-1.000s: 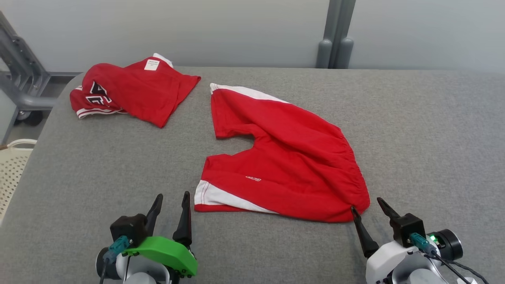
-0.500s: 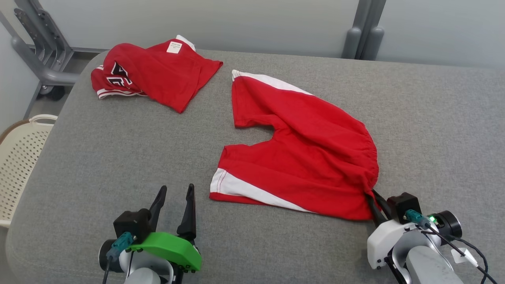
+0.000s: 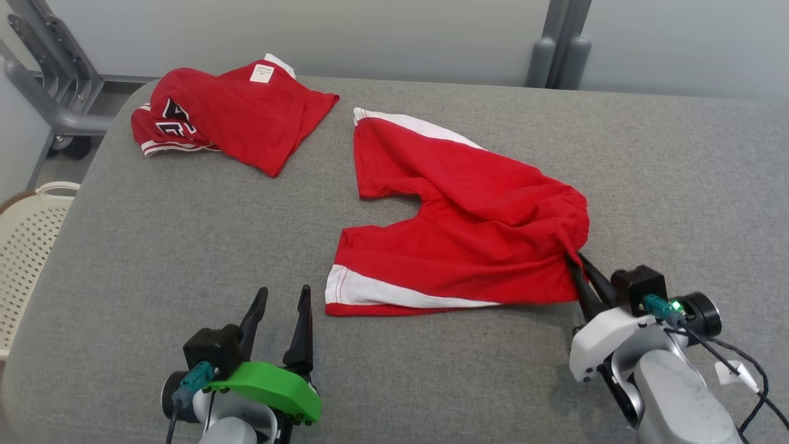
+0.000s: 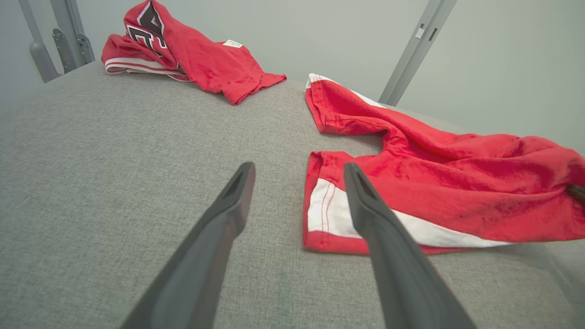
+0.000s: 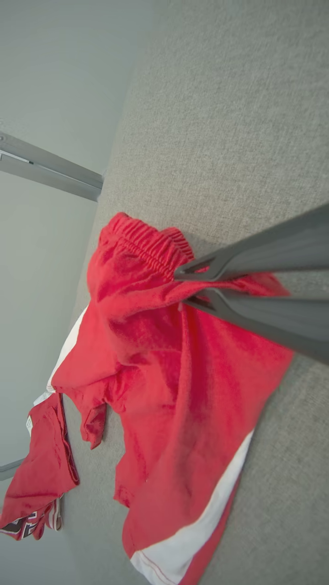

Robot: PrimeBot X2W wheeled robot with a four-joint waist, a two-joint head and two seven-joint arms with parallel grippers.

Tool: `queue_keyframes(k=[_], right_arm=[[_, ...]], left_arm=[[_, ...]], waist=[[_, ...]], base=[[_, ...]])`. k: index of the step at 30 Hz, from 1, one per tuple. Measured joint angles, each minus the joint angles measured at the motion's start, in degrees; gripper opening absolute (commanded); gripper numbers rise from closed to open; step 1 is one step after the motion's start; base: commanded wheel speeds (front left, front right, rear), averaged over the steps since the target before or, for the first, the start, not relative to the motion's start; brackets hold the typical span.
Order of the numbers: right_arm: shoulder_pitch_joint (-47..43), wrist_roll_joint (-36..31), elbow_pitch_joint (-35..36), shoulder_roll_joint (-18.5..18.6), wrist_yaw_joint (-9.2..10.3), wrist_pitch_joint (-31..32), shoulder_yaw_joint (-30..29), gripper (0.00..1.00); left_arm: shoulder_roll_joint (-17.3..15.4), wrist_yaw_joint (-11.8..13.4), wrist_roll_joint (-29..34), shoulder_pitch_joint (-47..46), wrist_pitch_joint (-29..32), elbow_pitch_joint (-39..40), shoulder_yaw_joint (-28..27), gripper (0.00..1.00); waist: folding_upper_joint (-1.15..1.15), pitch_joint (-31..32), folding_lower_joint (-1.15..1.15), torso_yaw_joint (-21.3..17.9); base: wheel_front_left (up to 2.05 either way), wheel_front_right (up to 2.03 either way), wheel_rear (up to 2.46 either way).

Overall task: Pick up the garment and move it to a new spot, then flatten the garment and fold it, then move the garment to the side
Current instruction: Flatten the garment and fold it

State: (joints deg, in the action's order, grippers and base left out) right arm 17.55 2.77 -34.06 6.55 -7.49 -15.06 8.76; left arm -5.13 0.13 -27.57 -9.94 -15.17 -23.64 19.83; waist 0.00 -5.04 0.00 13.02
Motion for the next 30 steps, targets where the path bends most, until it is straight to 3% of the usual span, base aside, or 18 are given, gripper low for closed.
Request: queue_keyframes(k=[11, 17, 23, 30], right_arm=[[12.1, -3.7, -11.0, 2.0, 0.0, 2.5, -6.8, 0.0], [13.0, -5.9, -12.2, 2.0, 0.0, 2.9, -12.5, 0.0], [8.0, -5.8, -8.0, 1.1, 0.0, 4.3, -14.5, 0.0], [-0.6, -1.5, 6.3, -0.3, -0.01, 9.3, -11.4, 0.0]], left_arm=[[1.0, -0.7, 1.4, -0.2, 0.0, 1.2, -0.3, 1.0], [1.4, -1.0, 1.6, 0.0, 0.0, 1.6, -1.1, 1.0], [1.8, -1.2, 2.1, 0.0, 0.0, 2.1, -1.5, 1.0], [2.0, -1.4, 2.3, 0.2, 0.0, 2.2, -1.8, 1.0]], waist=[[0.0, -1.8, 0.0, 3.1], [0.0, -2.4, 0.0, 3.1], [0.0, -2.1, 0.0, 0.3], [0.0, -1.8, 0.0, -3.5]], base=[[0.0, 0.0, 0.0], [0.0, 0.0, 0.0], [0.0, 0.0, 0.0], [0.0, 0.0, 0.0]])
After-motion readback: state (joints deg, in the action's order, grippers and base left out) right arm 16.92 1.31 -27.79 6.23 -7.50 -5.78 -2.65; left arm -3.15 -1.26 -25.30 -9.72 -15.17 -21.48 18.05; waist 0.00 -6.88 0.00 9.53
